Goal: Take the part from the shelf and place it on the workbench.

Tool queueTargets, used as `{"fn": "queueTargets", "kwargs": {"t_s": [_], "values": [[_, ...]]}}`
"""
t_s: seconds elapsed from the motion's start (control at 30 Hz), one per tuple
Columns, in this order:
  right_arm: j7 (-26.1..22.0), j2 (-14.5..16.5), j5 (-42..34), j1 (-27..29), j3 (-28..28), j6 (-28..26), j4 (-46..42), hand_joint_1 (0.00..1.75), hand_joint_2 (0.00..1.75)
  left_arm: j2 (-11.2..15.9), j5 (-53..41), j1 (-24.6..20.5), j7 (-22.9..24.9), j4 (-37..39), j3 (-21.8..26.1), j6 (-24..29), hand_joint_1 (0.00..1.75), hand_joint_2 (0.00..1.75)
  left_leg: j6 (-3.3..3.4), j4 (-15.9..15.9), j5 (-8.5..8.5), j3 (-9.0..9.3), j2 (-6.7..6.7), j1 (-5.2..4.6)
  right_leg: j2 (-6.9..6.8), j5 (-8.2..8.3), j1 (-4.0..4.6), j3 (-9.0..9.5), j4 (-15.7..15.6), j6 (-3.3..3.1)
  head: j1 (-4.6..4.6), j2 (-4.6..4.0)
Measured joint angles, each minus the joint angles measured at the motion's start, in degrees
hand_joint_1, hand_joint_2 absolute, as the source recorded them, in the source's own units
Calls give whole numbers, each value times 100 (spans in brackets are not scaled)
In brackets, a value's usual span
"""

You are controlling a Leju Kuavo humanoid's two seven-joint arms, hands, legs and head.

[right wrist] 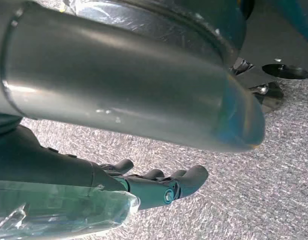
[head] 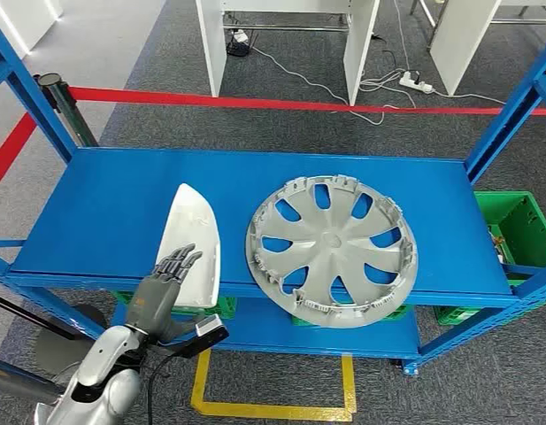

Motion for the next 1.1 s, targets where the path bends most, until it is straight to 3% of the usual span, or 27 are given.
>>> {"fn": "queueTargets", "kwargs": {"t_s": [0.47, 0.53, 0.6, 0.67, 0.8, 1.1], "values": [[19, -45, 21, -27, 18, -75, 149, 0, 0, -7, 80, -89, -6, 331, -170, -88, 2, 175, 0, 0, 0, -1, 0, 0, -1, 0, 0, 4, 0, 0, 0, 0], [20, -48, 23, -27, 33, -93, 164, 0, 0, -6, 79, -88, 11, 396, -177, -94, 21, 175, 0, 0, 0, -1, 0, 0, -1, 0, 0, 5, 0, 0, 0, 0], [21, -51, 24, -28, 43, -106, 181, 0, 0, -3, 68, -85, 29, 450, -178, -95, 93, 175, 0, 0, 0, -1, 0, 0, -1, 0, 0, 6, 0, 0, 0, 1], [21, -55, 25, -28, 49, -111, 197, 0, 0, 0, 27, -81, 43, 495, -178, -88, 151, 175, 0, 0, 0, -1, 0, 0, -1, 0, 0, 7, 0, 0, 0, 0], [21, -65, 26, -28, 78, -120, 219, 0, 0, 5, -81, -77, 64, 559, -176, -58, 174, 175, 0, 0, 0, -1, 0, 0, -1, 0, 0, 8, 0, 0, 0, 0], [10, -90, 24, -26, 95, -131, 251, 0, 0, 10, -597, -147, 146, 583, -150, 282, 175, 175, 0, 0, 0, 2, -1, 0, -3, 0, 0, 9, 0, 0, 0, 0]]}}
